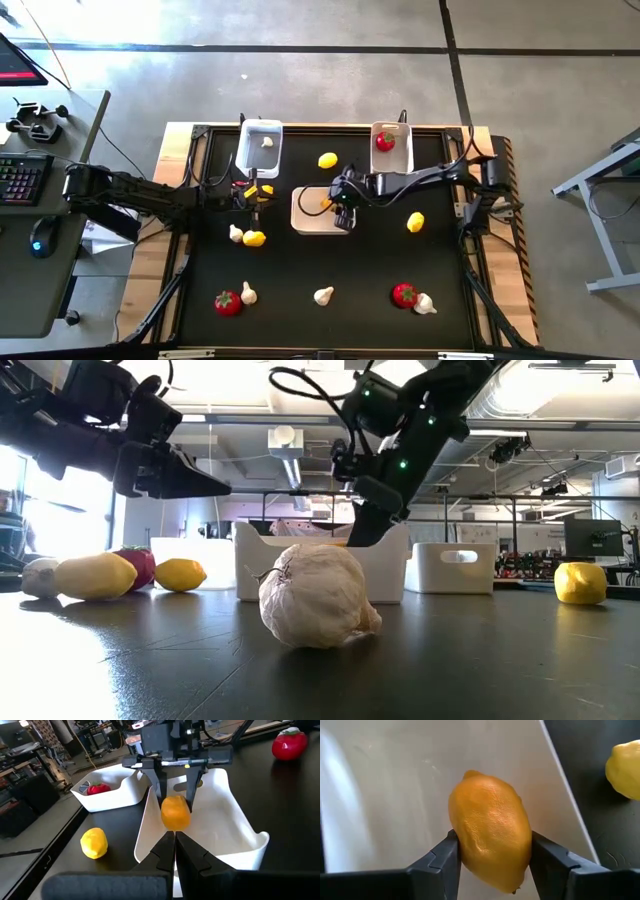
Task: Sort produce into baskets
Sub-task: Put the yellow lemon into the white bin
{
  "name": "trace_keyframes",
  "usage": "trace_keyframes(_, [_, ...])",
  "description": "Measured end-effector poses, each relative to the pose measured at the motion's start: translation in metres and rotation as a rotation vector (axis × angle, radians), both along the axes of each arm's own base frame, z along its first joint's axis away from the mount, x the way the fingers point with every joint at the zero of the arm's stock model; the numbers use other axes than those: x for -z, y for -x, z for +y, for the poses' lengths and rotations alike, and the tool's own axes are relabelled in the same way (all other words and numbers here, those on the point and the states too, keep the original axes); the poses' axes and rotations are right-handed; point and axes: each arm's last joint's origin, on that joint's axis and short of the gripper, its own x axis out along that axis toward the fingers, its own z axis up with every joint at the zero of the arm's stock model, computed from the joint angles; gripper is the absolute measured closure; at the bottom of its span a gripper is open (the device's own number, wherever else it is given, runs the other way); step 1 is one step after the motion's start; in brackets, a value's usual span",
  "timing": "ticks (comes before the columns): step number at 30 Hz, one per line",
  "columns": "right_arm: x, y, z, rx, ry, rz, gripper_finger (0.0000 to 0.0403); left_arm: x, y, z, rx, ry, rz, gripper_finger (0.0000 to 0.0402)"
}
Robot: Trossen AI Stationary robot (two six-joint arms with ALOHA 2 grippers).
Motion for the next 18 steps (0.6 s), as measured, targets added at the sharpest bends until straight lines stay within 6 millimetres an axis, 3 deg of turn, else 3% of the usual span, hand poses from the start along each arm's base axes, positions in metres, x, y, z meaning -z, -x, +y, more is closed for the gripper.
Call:
trace_keyframes(9, [0.005, -0.001, -0.003, -0.007, 0.006, 0.014, 0.0195, 0.003, 0.001, 0.000, -0.003, 0.020, 0.027, 0.0401])
trace_keyframes(18, [0.001, -0.007, 0.008, -0.066, 0.029, -0.022, 0.0119, 0.003, 0.001, 0.000, -0.006, 0.032, 0.027, 0.0401])
